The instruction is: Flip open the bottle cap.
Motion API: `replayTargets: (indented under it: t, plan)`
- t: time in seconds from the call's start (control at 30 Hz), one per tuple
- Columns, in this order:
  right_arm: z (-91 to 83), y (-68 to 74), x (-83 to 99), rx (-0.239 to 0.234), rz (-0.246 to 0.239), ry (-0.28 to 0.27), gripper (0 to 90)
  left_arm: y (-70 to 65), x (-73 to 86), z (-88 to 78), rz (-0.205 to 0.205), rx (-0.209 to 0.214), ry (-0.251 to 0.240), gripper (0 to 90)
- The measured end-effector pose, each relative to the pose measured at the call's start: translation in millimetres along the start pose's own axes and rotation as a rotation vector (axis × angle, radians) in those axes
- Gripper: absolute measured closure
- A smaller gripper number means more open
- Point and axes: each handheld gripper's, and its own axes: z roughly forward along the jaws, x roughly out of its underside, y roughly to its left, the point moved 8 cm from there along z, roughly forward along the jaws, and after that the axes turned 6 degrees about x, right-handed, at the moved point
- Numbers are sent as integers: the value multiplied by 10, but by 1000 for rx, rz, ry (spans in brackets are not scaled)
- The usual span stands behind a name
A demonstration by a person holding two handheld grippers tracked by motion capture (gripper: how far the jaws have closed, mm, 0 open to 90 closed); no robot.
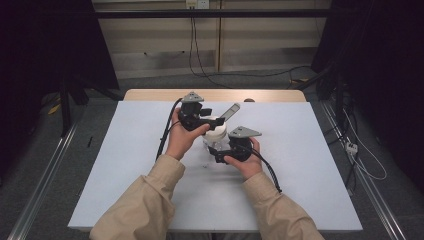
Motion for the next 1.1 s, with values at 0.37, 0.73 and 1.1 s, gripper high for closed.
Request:
replayTargets:
  t: [0.37,0.73,1.1]
  plan:
    - [-314,-44,59,-12,-8,0,75,20,280,-280,17,-42,17,176]
    - [-558,-128,162,-27,-13,13,89,45,640,-479,20,-64,36,124]
    - [-720,-172,235,-37,-2,18,88,147,947,-672,-14,-82,54,106]
